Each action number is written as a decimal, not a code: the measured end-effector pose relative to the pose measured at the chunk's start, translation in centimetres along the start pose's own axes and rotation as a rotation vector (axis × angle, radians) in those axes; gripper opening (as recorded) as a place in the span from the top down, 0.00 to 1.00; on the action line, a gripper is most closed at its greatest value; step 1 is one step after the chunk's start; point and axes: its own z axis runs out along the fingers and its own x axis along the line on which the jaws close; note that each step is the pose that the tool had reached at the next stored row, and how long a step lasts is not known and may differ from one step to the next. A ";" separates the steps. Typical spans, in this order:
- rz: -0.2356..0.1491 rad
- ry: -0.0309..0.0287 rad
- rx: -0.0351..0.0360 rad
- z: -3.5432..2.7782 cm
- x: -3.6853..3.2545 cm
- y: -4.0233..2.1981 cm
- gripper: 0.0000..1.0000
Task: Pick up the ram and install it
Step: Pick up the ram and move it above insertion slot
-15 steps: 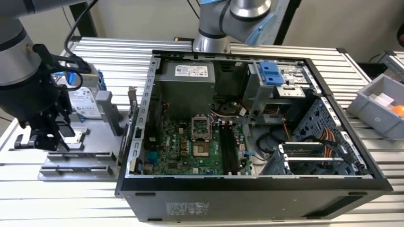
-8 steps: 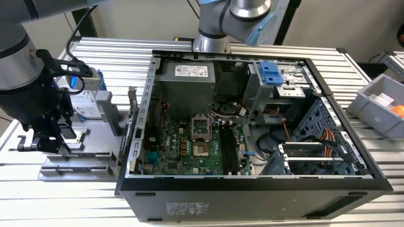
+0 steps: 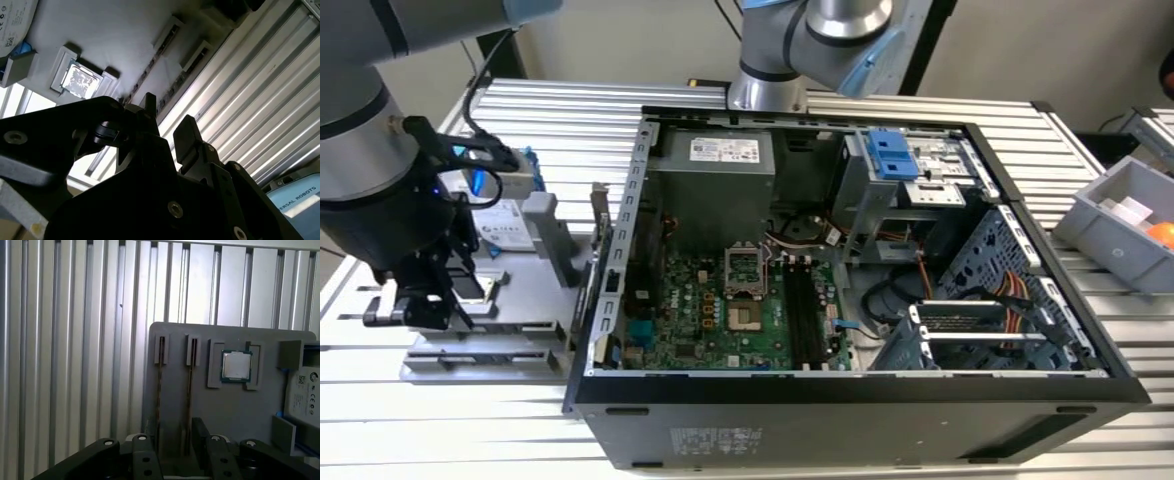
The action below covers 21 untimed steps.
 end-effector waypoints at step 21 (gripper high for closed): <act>-0.012 0.0024 -0.0009 2.22 0.87 0.01 0.00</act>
